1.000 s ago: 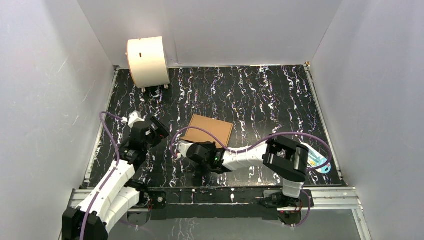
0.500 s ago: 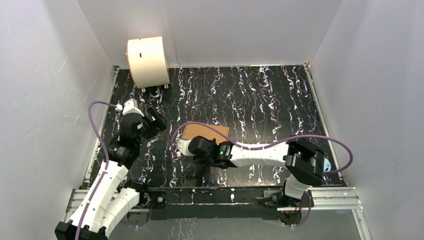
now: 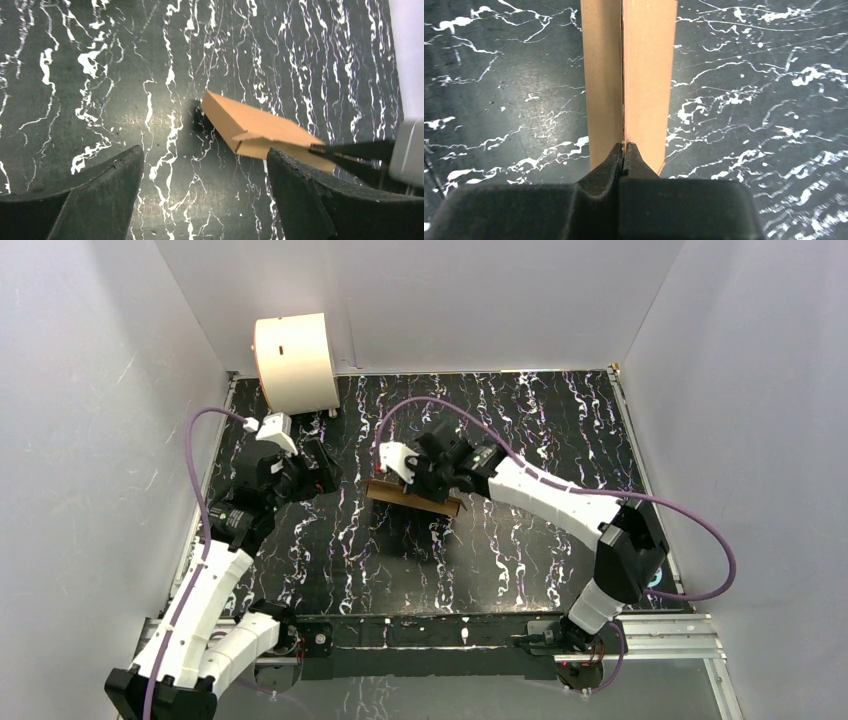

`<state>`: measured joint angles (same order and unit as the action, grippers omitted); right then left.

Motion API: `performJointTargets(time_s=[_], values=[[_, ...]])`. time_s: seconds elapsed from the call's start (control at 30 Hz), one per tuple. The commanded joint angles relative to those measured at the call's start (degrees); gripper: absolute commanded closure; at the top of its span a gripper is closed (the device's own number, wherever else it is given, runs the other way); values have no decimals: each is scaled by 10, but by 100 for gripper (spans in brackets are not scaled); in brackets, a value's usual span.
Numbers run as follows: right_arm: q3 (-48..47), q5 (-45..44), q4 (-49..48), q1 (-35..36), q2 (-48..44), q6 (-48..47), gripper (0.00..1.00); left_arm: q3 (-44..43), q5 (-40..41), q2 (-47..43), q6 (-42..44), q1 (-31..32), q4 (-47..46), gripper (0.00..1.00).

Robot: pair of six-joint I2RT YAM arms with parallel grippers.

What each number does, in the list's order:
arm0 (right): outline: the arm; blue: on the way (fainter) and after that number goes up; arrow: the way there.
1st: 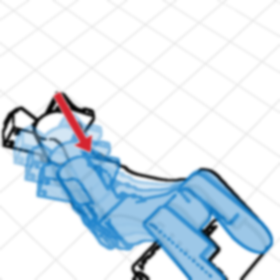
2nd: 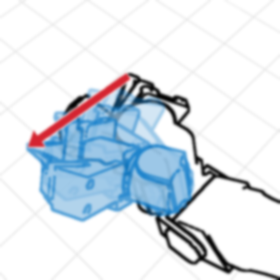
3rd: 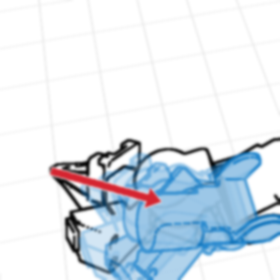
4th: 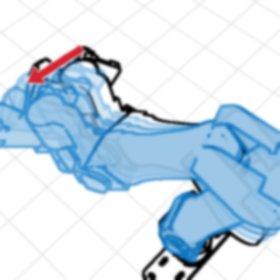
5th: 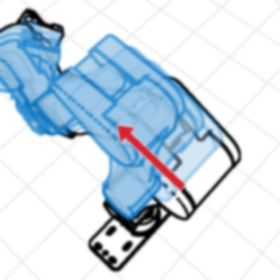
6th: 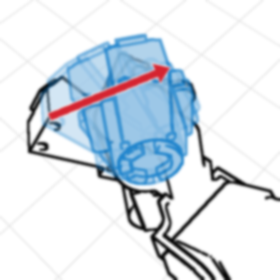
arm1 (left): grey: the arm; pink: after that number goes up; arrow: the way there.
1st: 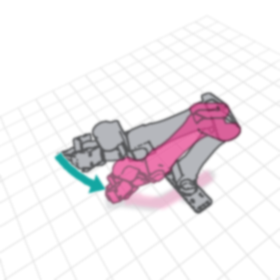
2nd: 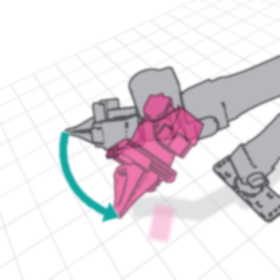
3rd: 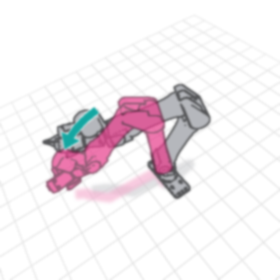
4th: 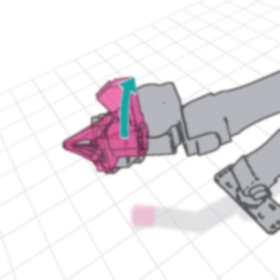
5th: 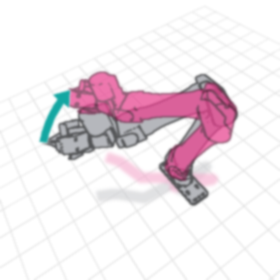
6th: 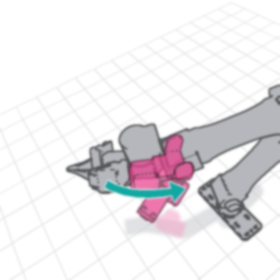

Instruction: Fold the paper box

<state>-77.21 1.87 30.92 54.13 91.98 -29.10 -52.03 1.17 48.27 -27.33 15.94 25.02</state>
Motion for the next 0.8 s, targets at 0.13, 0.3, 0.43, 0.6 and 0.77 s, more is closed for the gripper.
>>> performJointTargets(time_s=[0.13,0.3,0.43,0.6,0.77], values=[[-111,286,123,-105,71,-77,100,-20,-112,43,45,-3,33,10],[-189,349,208,-133,147,-121,99,-20,-129,54,47,-2,36,10],[-225,370,245,-134,192,-143,97,-10,-128,58,48,-3,36,11],[-256,350,244,-141,225,-149,89,-8,-122,76,61,-2,38,10],[-293,344,238,-157,240,-155,88,-20,-127,109,71,-2,35,11]])
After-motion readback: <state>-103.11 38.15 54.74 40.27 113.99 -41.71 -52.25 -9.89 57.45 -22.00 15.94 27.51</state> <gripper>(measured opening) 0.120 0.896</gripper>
